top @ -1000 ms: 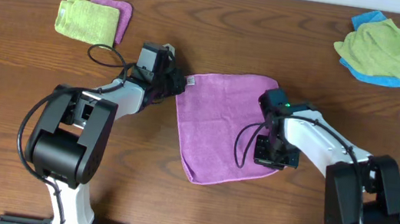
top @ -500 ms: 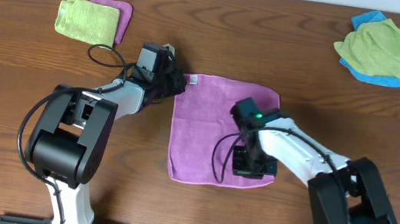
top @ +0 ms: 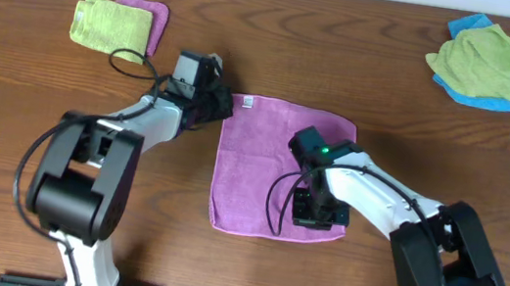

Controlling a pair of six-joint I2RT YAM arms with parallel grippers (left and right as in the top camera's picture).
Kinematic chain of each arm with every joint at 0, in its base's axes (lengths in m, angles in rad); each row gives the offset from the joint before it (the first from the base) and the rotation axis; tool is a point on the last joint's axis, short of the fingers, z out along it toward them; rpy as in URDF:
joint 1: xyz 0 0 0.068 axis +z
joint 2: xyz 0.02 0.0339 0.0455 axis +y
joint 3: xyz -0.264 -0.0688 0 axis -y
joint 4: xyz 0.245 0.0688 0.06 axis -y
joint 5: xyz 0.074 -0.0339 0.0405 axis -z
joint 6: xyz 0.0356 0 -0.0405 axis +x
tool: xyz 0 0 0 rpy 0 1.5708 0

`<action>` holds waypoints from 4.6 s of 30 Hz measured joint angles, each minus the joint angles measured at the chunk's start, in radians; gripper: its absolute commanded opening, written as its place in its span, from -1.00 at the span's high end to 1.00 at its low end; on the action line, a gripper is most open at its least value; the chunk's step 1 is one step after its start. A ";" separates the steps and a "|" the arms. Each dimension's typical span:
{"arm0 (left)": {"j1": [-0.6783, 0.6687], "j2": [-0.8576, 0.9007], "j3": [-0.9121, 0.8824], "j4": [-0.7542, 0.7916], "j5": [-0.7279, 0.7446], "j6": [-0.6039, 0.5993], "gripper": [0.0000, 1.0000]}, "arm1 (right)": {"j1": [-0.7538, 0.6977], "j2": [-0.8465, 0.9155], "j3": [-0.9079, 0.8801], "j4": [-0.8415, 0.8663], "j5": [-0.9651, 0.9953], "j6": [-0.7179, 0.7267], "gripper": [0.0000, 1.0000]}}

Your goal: Fold the cloth

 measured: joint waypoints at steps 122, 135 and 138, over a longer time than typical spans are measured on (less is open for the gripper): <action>-0.031 -1.172 -0.443 -0.404 -0.500 0.283 -0.90 | -0.464 -0.813 -0.161 0.294 0.237 -0.287 -0.99; -0.031 -1.085 -0.443 -0.505 -0.229 0.225 -0.91 | -0.464 -0.816 -0.248 0.233 0.104 -0.288 -0.87; -0.043 -1.040 -0.444 -0.530 -0.186 0.211 -0.93 | -0.463 -0.815 -0.299 0.223 0.099 -0.270 -0.78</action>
